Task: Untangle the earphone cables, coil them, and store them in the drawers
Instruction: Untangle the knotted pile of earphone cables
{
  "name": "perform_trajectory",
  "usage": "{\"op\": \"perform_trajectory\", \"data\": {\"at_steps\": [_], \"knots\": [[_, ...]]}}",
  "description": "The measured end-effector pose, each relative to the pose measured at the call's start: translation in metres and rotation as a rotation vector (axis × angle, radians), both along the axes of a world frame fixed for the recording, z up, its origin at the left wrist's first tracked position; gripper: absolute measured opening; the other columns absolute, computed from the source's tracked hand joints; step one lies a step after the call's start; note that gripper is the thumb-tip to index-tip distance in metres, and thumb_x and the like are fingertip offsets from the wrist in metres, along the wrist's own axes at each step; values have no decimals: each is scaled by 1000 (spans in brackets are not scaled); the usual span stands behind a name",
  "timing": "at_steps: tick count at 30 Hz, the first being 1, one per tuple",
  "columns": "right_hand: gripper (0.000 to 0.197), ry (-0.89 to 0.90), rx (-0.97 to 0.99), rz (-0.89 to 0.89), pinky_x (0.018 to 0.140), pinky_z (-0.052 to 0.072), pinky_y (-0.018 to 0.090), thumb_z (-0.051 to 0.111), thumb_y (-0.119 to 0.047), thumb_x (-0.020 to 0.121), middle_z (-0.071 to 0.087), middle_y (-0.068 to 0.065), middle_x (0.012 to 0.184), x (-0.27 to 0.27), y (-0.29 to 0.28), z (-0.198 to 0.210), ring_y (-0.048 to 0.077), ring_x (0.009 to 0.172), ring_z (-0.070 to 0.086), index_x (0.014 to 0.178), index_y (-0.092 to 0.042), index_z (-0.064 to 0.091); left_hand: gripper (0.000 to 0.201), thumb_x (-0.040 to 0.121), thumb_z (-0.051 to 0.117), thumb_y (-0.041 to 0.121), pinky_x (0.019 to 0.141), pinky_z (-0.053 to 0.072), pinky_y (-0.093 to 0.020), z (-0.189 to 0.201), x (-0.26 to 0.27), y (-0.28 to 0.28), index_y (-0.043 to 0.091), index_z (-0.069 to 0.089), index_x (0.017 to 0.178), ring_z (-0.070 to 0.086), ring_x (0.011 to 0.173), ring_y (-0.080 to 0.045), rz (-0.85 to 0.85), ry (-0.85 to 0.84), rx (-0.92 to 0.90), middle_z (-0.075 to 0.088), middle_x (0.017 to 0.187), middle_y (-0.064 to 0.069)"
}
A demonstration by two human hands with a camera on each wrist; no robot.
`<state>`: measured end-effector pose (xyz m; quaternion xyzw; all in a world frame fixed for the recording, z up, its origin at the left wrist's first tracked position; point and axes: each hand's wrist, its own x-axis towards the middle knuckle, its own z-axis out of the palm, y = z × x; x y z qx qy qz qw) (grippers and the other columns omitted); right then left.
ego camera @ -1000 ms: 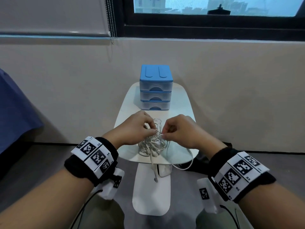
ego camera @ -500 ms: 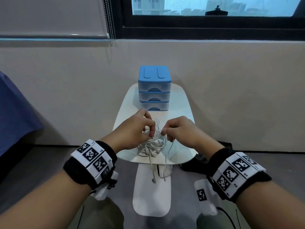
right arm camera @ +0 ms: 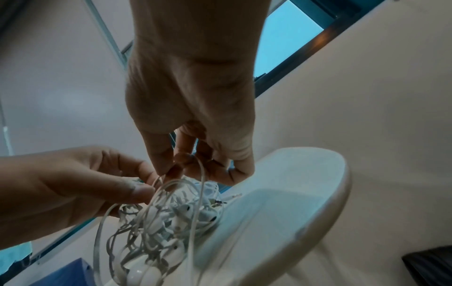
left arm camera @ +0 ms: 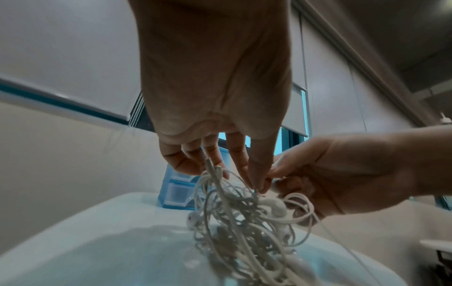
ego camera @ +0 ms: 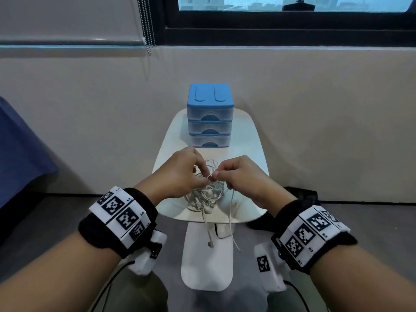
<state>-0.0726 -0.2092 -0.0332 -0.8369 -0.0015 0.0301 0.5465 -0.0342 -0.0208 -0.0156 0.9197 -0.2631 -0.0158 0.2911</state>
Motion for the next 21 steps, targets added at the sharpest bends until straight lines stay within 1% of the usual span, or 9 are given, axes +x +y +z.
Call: {"op": "perform_trajectory", "data": {"at_steps": [2, 4, 7, 9, 12, 14, 17, 19, 21], "knots": [[10, -48, -81, -21, 57, 40, 27, 73, -17, 91, 59, -1, 65, 3, -1, 3, 15, 60, 49, 84, -21, 78, 19, 80, 85, 26, 85, 48, -27, 1, 1, 2, 37, 71, 75, 57, 96, -9, -12, 5, 48, 55, 107, 12], [11, -111, -156, -35, 55, 41, 25, 73, -15, 91, 57, -5, 61, 5, -3, 7, 12, 57, 51, 83, -23, 75, 13, 78, 85, 29, 89, 50, -32, 1, 1, 4, 34, 74, 81, 57, 98, -8, -32, 11, 122, 53, 108, 12], [11, -165, -245, -23, 50, 39, 15, 74, -15, 89, 56, -7, 61, 6, -4, 12, 2, 49, 47, 81, -22, 73, 15, 77, 85, 30, 88, 51, -32, 1, -3, 6, 34, 71, 82, 56, 98, -8, -63, -1, 213, 50, 108, 15], [11, -182, -308, -12, 47, 35, 10, 74, -16, 89, 55, -8, 63, 7, -3, 15, 3, 50, 46, 80, -22, 72, 16, 78, 84, 30, 89, 51, -33, 2, -4, 5, 36, 70, 79, 55, 99, -8, -75, -37, 239, 50, 109, 15], [11, -186, -377, 13, 47, 35, 10, 73, -18, 90, 55, -9, 65, 8, -2, 19, 7, 57, 49, 81, -24, 71, 16, 81, 81, 27, 90, 51, -37, 3, -4, 3, 37, 69, 78, 56, 102, -10, -72, -82, 228, 52, 112, 13], [8, -166, -393, 50, 48, 34, 11, 73, -19, 91, 54, -10, 65, 8, -1, 22, 7, 58, 48, 84, -22, 72, 16, 84, 80, 26, 91, 50, -36, 2, -3, 4, 37, 70, 79, 55, 103, -10, -61, -94, 169, 53, 111, 13], [5, -134, -371, 109, 54, 37, 16, 73, -17, 90, 57, -9, 67, 8, 1, 25, 6, 59, 48, 86, -20, 75, 15, 86, 80, 26, 89, 43, -27, 1, 0, 4, 36, 71, 80, 53, 105, -8, -50, -47, 112, 53, 113, 12], [6, -141, -342, 99, 58, 40, 19, 76, -18, 89, 60, -7, 75, 9, 4, 26, 8, 65, 52, 94, -21, 73, 17, 87, 80, 26, 85, 39, -23, 1, 0, 4, 36, 69, 78, 53, 102, -7, -28, -6, 83, 54, 113, 11], [28, -177, -320, 53, 64, 43, 22, 79, -20, 87, 60, -6, 96, 9, 5, 25, 11, 77, 56, 108, -28, 63, 18, 88, 79, 27, 84, 41, -24, 1, 1, 3, 35, 68, 75, 56, 98, -8, 9, 23, 39, 57, 111, 10]]}}
